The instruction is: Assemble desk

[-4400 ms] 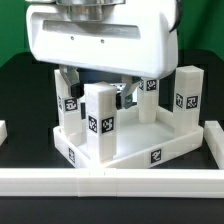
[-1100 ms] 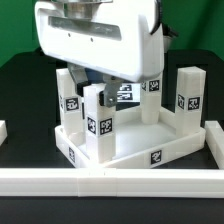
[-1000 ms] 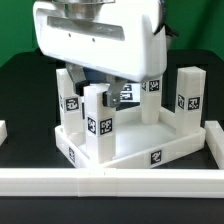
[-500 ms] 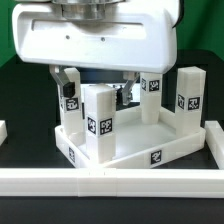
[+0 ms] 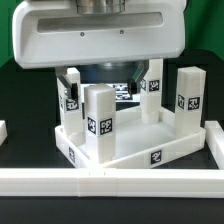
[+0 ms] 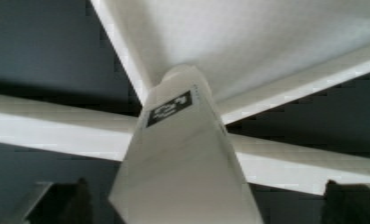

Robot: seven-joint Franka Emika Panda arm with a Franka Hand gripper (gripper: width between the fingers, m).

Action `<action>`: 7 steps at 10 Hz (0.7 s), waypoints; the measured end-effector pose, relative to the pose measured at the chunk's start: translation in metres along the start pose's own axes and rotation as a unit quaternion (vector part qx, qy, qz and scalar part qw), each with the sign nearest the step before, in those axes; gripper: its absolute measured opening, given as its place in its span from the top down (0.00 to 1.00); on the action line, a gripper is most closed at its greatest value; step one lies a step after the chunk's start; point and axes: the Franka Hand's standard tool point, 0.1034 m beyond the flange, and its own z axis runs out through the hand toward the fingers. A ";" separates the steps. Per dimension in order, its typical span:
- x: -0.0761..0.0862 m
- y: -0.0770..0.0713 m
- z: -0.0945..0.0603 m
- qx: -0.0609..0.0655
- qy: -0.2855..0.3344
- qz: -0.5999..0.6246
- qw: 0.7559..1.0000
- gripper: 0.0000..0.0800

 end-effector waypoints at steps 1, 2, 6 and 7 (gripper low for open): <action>0.001 0.000 0.000 -0.001 0.001 -0.018 1.000 0.19; 0.003 0.002 -0.001 -0.009 0.005 -0.038 0.999 0.19; 0.002 0.004 0.000 -0.010 0.004 -0.058 0.998 0.63; 0.002 0.004 0.000 -0.010 0.004 -0.058 0.998 0.64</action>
Offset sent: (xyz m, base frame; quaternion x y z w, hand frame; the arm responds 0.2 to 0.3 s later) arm 0.0000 0.0000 0.0000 0.0000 0.0000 -0.0650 0.9979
